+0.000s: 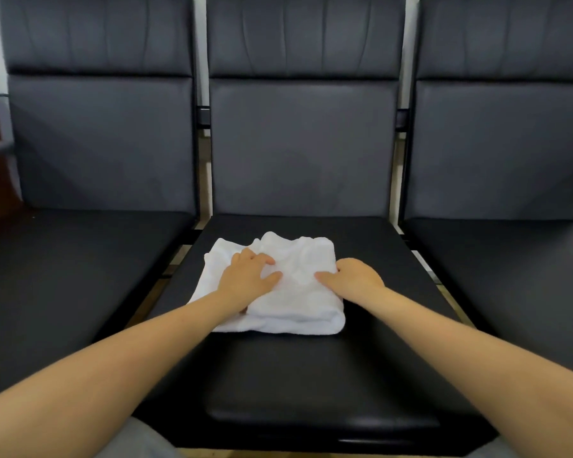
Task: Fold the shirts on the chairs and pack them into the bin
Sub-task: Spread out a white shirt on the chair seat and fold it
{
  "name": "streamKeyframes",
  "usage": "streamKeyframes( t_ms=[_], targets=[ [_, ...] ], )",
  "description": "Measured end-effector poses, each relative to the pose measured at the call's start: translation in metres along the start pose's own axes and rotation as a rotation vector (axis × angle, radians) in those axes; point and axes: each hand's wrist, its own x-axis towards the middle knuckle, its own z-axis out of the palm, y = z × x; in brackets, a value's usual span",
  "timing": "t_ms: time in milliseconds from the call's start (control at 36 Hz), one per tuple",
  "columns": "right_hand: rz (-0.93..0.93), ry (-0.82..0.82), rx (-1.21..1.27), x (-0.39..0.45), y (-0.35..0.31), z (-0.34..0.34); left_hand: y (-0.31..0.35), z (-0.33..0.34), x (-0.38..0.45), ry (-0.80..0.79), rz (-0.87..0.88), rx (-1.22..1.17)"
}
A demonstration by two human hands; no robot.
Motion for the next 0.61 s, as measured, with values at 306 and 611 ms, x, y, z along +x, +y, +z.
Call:
streamKeyframes(
  t_ms=[306, 611],
  targets=[
    [0.319, 0.094, 0.992, 0.001, 0.016, -0.053, 0.022, -0.010, 0.003, 0.011, 0.000, -0.266],
    [-0.032, 0.068, 0.660, -0.010, -0.026, -0.050, 0.018, -0.016, 0.002, 0.021, -0.375, -0.844]
  ],
)
